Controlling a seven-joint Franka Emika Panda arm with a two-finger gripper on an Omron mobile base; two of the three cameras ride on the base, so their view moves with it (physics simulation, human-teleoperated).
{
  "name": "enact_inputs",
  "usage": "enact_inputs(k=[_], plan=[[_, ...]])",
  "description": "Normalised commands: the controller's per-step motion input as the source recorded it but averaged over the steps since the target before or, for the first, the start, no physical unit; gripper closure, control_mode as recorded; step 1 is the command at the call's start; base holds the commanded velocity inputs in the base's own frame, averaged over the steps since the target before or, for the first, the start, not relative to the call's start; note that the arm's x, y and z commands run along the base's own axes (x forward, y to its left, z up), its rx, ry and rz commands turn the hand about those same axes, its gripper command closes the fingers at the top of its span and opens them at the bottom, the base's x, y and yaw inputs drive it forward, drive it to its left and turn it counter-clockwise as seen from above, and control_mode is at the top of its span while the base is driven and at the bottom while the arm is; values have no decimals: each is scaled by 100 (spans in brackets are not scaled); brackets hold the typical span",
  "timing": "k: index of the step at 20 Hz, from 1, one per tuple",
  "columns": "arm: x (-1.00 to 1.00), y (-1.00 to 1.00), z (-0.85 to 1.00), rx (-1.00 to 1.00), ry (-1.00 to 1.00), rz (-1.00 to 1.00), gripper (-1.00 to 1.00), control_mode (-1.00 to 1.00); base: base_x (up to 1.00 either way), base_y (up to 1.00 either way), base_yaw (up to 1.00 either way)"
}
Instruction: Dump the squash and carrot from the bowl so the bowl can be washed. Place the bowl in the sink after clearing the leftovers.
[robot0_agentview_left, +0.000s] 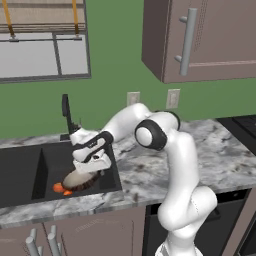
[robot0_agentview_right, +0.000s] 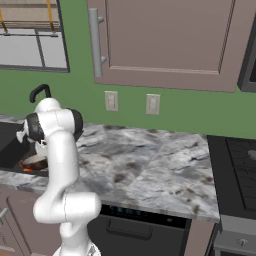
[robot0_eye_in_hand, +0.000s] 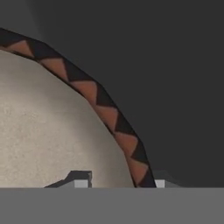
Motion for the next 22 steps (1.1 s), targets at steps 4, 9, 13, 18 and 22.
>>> enact_inputs(k=[4,9,13,18,22], plan=[[1,16,-51,-12,13,0,100,-100,0,0,0],[0,5,-85,-19,6,0,100,-100,0,0,0],[-18,0,-77,-16,0,0,100,-100,0,0,0],[-1,0,0,0,1,0,-100,-100,0,0,0],[-73,-56,0,0,-4,0,-100,-100,0,0,0]])
